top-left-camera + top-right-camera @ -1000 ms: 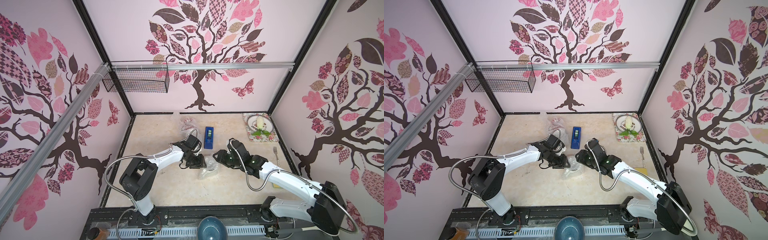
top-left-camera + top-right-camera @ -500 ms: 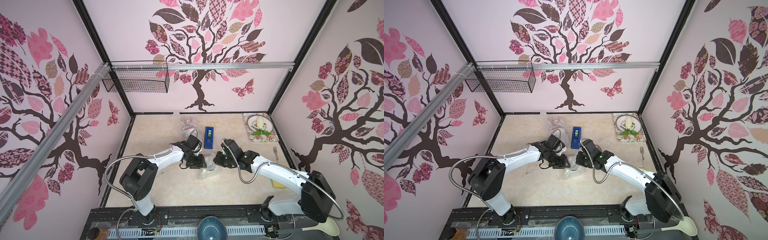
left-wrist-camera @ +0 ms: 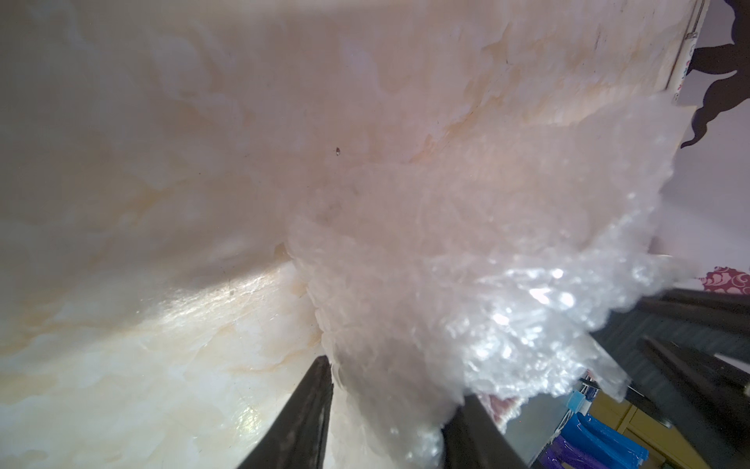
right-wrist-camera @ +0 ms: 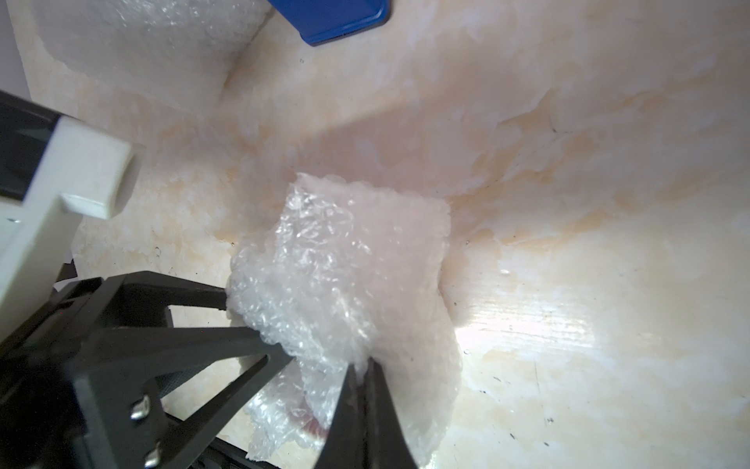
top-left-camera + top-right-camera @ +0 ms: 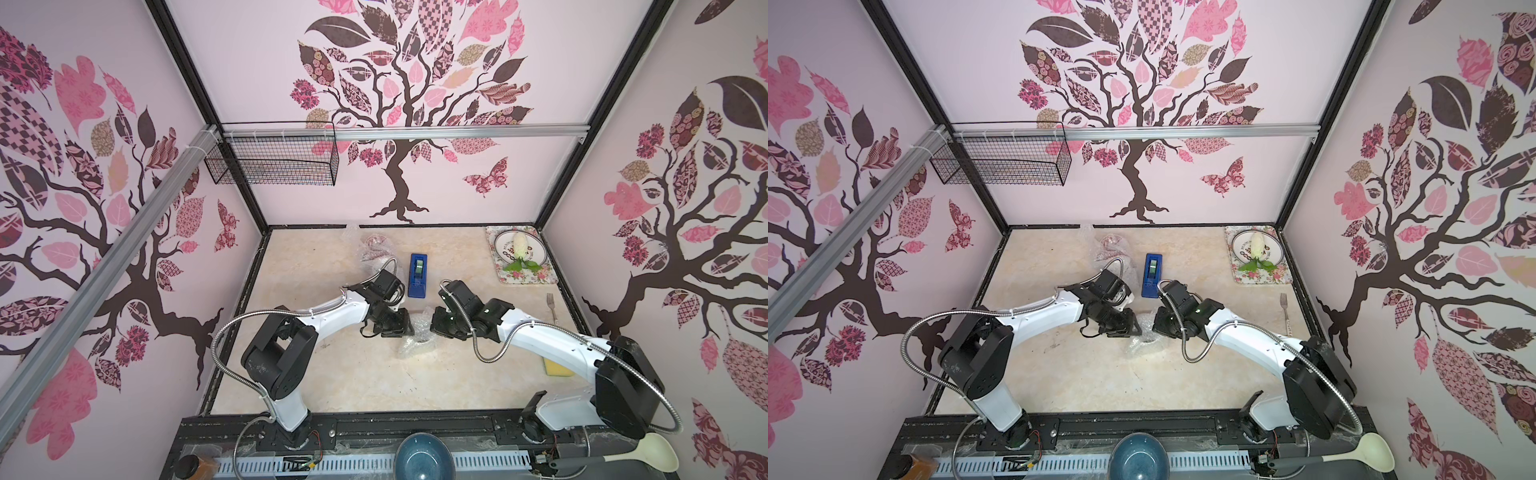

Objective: Wrap mugs in bubble wrap
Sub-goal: Wrap the mug in bubble wrap.

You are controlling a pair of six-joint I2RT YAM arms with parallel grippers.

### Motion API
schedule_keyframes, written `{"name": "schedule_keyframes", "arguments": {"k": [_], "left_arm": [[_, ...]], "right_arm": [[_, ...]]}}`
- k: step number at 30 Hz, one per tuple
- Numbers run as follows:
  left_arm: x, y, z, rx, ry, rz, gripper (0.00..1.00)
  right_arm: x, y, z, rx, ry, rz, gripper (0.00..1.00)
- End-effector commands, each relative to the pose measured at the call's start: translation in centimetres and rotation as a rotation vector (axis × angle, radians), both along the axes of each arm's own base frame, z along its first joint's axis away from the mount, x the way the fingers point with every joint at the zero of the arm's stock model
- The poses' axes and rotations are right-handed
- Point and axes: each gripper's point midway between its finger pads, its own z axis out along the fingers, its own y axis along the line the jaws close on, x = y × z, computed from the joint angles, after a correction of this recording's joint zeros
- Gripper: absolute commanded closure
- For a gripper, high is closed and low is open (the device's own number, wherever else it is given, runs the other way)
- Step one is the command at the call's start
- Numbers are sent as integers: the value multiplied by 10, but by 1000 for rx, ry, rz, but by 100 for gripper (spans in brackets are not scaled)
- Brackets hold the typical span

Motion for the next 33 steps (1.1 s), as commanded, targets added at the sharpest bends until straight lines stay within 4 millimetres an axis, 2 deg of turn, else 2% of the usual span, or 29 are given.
{"name": "schedule_keyframes", "arguments": {"k": [1, 8, 12, 15, 19, 23, 29, 33], "left_arm": [[-8, 18, -25, 130, 45, 22, 58], [-6, 20, -27, 145, 44, 45, 61], [-4, 21, -30, 159, 43, 48, 63], [-4, 23, -33, 181, 47, 46, 65], [-2, 24, -32, 202, 35, 44, 73], [3, 20, -26, 220, 13, 38, 85], [10, 20, -16, 253, -34, 43, 100], [17, 30, -3, 303, -89, 51, 100]], "right_arm": [[-14, -21, -22, -102, 87, -19, 100], [-23, -27, -27, -124, 107, 8, 100], [-28, -26, -35, -130, 140, 31, 100], [-28, -23, -34, -127, 144, 41, 100], [-27, -23, -32, -119, 133, 38, 100], [-25, -20, -28, -103, 118, 45, 100], [-24, -14, -25, -77, 110, 64, 100], [-20, -7, -20, -55, 98, 82, 93]]}}
